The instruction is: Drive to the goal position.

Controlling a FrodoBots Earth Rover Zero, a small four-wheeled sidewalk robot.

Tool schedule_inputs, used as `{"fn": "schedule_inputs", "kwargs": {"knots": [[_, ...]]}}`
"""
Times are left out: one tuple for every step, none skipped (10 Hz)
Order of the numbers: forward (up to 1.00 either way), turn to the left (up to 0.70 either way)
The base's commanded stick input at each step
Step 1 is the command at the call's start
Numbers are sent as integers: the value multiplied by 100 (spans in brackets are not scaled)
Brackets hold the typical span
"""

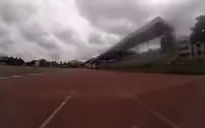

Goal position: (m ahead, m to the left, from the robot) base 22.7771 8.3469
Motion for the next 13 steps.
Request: {"fn": "schedule_inputs", "kwargs": {"knots": [[70, 0], [70, 0], [70, 0], [70, 0], [70, 0], [70, 0], [70, 0], [70, 0], [70, 0], [70, 0], [70, 0], [70, 0], [70, 0]]}}
